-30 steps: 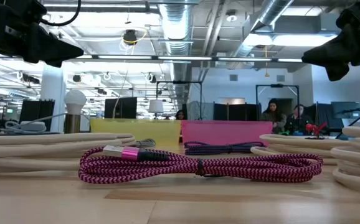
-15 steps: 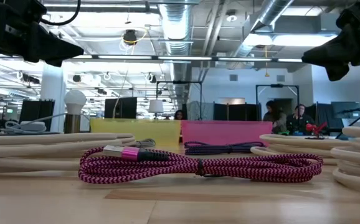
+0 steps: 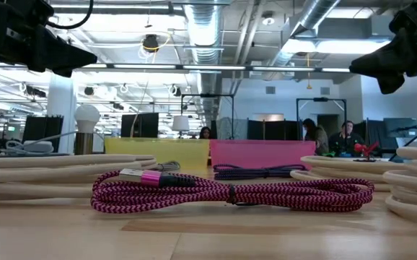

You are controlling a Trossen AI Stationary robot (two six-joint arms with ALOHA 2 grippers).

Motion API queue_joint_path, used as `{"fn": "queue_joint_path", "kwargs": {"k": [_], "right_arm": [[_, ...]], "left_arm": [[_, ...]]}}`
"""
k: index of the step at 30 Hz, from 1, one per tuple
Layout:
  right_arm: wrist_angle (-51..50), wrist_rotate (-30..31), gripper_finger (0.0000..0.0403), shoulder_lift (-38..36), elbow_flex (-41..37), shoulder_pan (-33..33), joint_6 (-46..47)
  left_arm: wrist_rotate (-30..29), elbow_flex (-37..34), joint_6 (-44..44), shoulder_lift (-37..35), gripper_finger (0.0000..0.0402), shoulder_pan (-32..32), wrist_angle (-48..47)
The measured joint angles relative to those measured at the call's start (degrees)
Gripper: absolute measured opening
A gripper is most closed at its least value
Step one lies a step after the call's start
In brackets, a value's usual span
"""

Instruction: Pick & Place USB Port

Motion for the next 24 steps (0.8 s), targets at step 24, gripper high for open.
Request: {"fn": "queue_joint_path", "kwargs": {"k": [24], "right_arm": [[0.1, 0.1, 0.0059, 0.0, 0.0, 0.0, 0.0]], "left_arm": [[0.0, 0.0, 0.0, 0.0, 0.0043, 0.0, 2.4]]}}
